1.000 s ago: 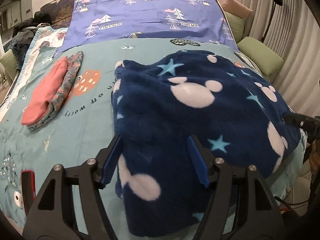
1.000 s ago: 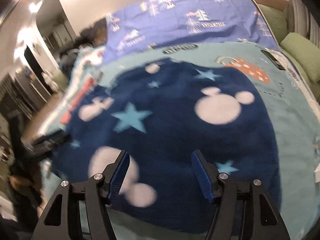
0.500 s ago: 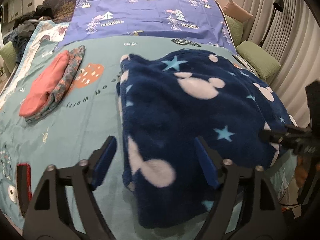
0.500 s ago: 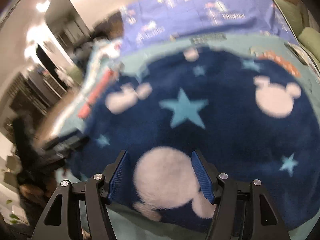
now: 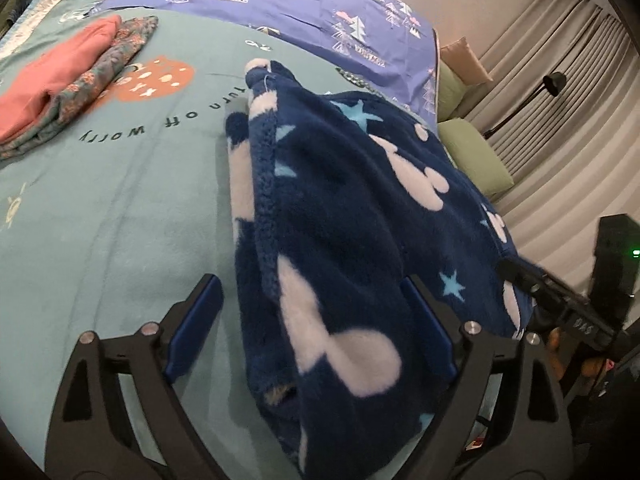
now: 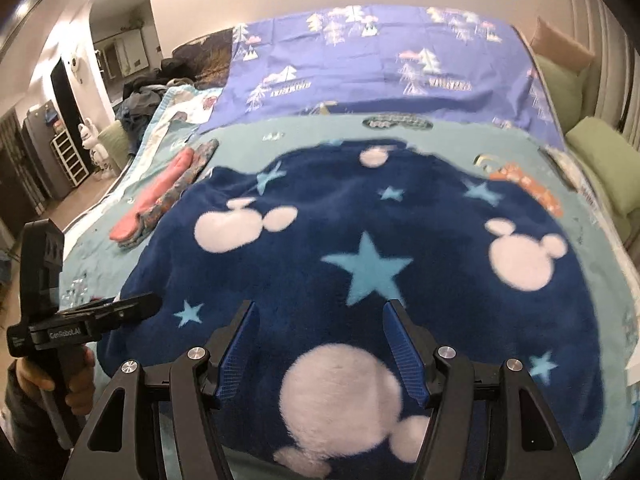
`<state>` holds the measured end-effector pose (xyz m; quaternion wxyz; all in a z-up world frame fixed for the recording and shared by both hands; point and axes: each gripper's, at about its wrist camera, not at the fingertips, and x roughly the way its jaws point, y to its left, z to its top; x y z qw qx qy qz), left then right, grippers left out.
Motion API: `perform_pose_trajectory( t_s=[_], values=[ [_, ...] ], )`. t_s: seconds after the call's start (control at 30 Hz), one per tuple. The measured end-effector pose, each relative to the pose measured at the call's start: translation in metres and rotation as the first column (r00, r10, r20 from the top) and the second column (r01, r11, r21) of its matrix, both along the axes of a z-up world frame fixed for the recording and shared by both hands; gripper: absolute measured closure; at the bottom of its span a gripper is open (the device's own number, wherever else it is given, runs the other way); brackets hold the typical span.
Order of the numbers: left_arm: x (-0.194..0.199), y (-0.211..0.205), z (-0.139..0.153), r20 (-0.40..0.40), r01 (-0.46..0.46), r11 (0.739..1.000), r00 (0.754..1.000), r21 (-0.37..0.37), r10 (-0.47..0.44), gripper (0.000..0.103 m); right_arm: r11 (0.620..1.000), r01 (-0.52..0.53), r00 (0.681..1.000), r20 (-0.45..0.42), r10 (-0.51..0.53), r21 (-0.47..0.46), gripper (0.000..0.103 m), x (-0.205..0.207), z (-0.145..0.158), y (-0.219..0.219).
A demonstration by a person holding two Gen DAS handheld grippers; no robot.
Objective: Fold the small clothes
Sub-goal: 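Grasp the jacket side edge with the left gripper and lift it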
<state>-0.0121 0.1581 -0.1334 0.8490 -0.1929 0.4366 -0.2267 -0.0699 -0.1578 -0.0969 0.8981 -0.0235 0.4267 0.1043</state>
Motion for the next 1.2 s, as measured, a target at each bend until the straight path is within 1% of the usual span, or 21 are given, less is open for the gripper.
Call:
perform_pose_trajectory(
  t_s=[0.03,0.1,0.27,0.37,0.43,0.47,0.53,0.57,0.63,0.73,0.87,1.03,1.2],
  values=[
    [0.002,-0.001,0.0,0.004,0.005,1.0,1.0,-0.01,-0.005,0.012,1.0,0.005,1.0,-0.029,-0.005,0.001,0.038,0.004,-0.006,-0.001],
    [0.005,-0.001,-0.001,0.005,0.012,1.0,1.0,-0.029,-0.012,0.012,1.0,0.023,0.998,-0.052,-0.022,0.005,0.037,0.008,-0.014,-0.003],
    [0.019,0.002,-0.002,-0.016,0.024,0.996,1.0,-0.086,-0.025,0.012,1.0,0.011,0.999,-0.043,-0.01,0.012,0.034,0.007,-0.017,-0.005],
    [0.03,0.004,-0.004,-0.042,0.035,0.99,0.998,-0.135,-0.041,0.013,1.0,0.005,0.999,-0.038,-0.004,0.023,0.032,0.007,-0.019,-0.006],
    [0.034,0.004,-0.005,-0.054,0.031,0.989,0.998,-0.145,-0.04,0.023,0.999,0.002,0.999,-0.039,-0.001,0.034,0.031,0.008,-0.02,-0.008],
    [0.035,0.004,-0.006,-0.061,0.029,0.989,0.997,-0.144,-0.038,0.026,0.999,0.001,0.999,-0.04,0.001,0.041,0.031,0.008,-0.02,-0.009],
    [0.037,0.002,-0.006,-0.064,0.034,0.988,0.997,-0.153,-0.044,0.038,0.998,-0.001,0.999,-0.045,0.004,0.06,0.03,0.01,-0.02,-0.011],
    [0.037,0.001,-0.005,-0.067,0.034,0.988,0.997,-0.153,-0.044,0.04,0.997,-0.001,0.999,-0.048,0.004,0.071,0.03,0.01,-0.019,-0.012],
    [0.035,-0.001,-0.002,-0.058,0.036,0.99,0.997,-0.133,-0.044,0.052,0.996,-0.002,0.999,-0.051,0.007,0.085,0.03,0.011,-0.019,-0.014],
    [0.032,-0.007,0.013,-0.026,0.037,0.995,0.999,-0.087,-0.04,0.062,0.995,-0.006,0.999,-0.049,0.011,0.097,0.03,0.009,-0.019,-0.015],
    [0.026,-0.019,0.037,0.032,0.043,0.999,0.999,-0.003,-0.043,0.066,0.994,-0.013,0.999,-0.042,0.017,0.105,0.03,0.006,-0.018,-0.016],
    [0.024,-0.038,0.072,0.093,0.08,0.993,0.992,0.085,-0.088,0.07,0.989,-0.007,0.999,-0.049,0.015,0.15,0.03,0.003,-0.017,-0.026],
    [0.026,-0.066,0.097,0.106,0.102,0.977,0.987,0.185,-0.123,0.071,0.978,-0.006,0.998,-0.055,0.018,0.209,0.03,0.002,-0.014,-0.038]
  ],
)
